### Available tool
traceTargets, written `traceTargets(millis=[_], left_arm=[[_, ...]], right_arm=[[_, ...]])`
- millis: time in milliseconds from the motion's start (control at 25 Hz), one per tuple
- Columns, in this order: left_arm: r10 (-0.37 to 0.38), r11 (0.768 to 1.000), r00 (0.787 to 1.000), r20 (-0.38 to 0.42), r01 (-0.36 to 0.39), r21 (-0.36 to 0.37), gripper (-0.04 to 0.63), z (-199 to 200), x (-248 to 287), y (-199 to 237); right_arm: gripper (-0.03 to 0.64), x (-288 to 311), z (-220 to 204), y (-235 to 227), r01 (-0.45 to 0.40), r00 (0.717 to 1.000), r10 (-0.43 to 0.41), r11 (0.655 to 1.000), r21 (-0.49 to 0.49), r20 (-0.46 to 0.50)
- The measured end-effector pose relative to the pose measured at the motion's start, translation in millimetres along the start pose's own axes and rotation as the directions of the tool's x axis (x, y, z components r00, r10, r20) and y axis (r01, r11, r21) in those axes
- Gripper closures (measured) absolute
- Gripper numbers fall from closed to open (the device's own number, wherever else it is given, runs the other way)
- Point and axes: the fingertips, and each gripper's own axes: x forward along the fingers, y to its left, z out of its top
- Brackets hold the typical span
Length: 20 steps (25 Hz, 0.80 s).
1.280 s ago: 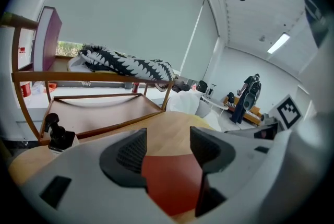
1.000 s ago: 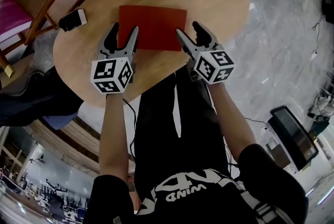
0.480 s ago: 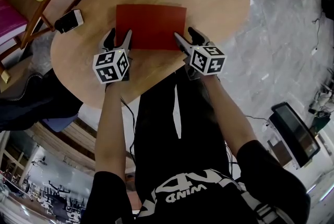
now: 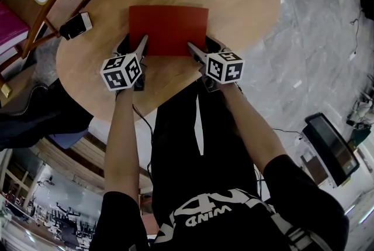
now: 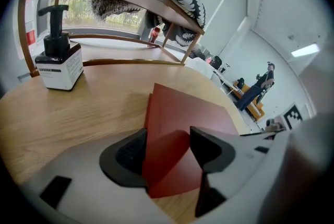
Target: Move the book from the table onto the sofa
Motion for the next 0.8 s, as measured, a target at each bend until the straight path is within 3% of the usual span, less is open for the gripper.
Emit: traceTargets(millis=[160, 600, 800], left_arm=[[-0.028, 0.999, 1.000, 0.001, 0.028, -0.036, 0.350, -1, 0, 1], [-0.018, 1.000, 0.999, -0.036, 0.017, -0.025, 0.350, -3, 1, 0], [0.004, 1.000, 1.000, -0.012, -0.004, -0.002, 0.350, 8, -18, -16]], right_arm=[[0.331, 1, 0, 1, 0.003, 1.000, -0.003, 1.000, 0.004, -0.008], [0.344, 1, -1, 2, 0.022, 1.000, -0.022, 1.000, 0.000, 0.008], [0.344, -17, 7, 11, 0.011, 1.000, -0.010, 1.000, -0.016, 0.016]])
